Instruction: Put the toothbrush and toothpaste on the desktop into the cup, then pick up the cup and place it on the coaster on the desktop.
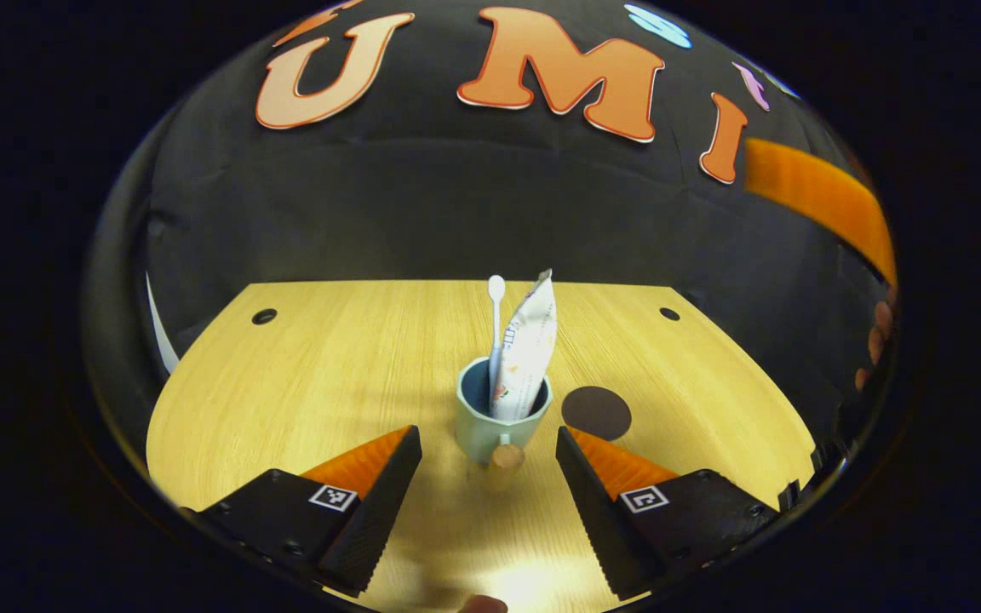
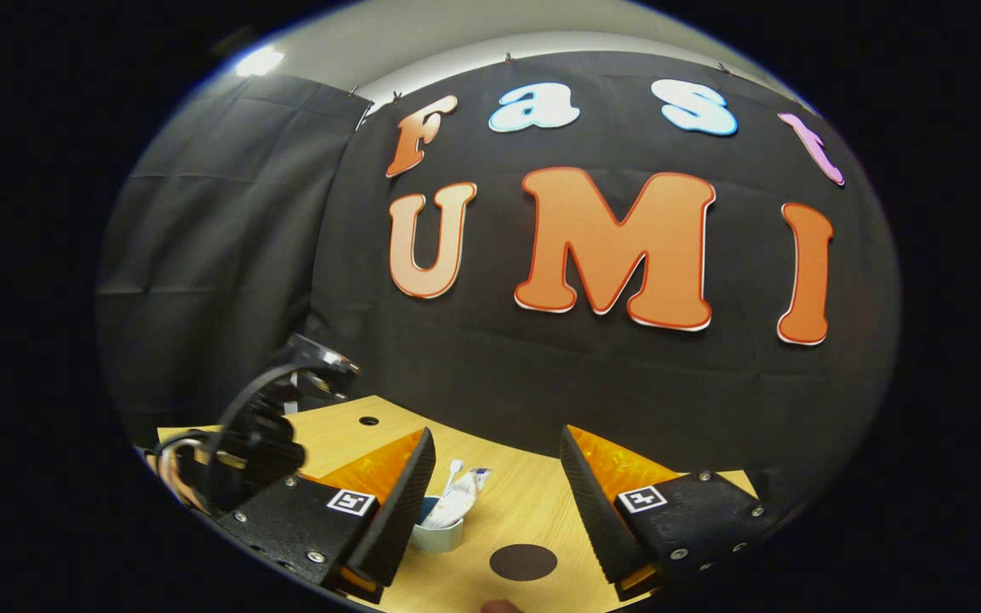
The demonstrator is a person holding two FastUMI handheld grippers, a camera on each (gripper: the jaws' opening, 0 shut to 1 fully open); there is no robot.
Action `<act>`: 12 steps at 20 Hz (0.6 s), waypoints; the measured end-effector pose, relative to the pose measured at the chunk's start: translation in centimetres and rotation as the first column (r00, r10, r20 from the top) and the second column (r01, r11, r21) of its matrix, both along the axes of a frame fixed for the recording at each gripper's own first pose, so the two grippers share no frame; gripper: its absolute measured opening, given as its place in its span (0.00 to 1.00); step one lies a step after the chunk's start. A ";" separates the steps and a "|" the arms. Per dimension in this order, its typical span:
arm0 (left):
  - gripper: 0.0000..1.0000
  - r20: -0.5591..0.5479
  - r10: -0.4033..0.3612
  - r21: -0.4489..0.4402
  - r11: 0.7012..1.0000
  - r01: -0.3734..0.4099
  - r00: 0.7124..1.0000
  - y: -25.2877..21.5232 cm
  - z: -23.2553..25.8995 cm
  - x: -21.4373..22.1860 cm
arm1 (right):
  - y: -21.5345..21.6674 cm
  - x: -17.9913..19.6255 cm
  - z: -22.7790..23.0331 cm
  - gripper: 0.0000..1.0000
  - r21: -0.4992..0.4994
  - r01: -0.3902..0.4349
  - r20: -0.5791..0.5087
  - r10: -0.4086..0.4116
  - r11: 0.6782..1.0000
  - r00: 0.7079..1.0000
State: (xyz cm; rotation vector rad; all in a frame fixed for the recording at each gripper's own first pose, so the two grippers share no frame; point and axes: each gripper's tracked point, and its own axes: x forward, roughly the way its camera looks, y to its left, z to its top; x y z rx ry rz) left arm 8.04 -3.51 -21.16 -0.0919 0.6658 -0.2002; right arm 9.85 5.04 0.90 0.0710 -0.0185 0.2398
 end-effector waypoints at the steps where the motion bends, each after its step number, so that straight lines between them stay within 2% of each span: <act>1: 0.96 -0.042 -0.007 -0.004 1.000 0.007 0.999 -0.5 -0.4 0.1 | -0.7 -0.7 0.9 0.90 0.010 0.001 0.009 -0.002 1.000 1.000; 3: 0.96 -0.140 -0.012 -0.007 1.000 0.011 0.990 -1.2 -1.6 0.2 | -2.2 -2.2 2.5 0.93 0.024 0.010 0.026 -0.011 1.000 1.000; 6: 0.96 -0.333 0.008 -0.014 1.000 -0.014 0.943 -1.7 -4.0 -1.0 | -4.5 -4.1 3.3 0.94 0.009 0.032 0.038 -0.032 0.999 0.999; 11: 0.96 -0.430 0.032 0.061 0.998 -0.007 0.902 -2.0 -4.6 0.0 | -7.3 -7.0 3.3 0.96 0.015 0.040 0.025 -0.041 0.999 0.999; 12: 0.93 -0.449 0.033 0.070 0.998 -0.001 0.893 -2.2 -4.8 0.3 | -7.8 -7.4 3.1 0.96 0.015 0.039 0.018 -0.040 0.999 0.999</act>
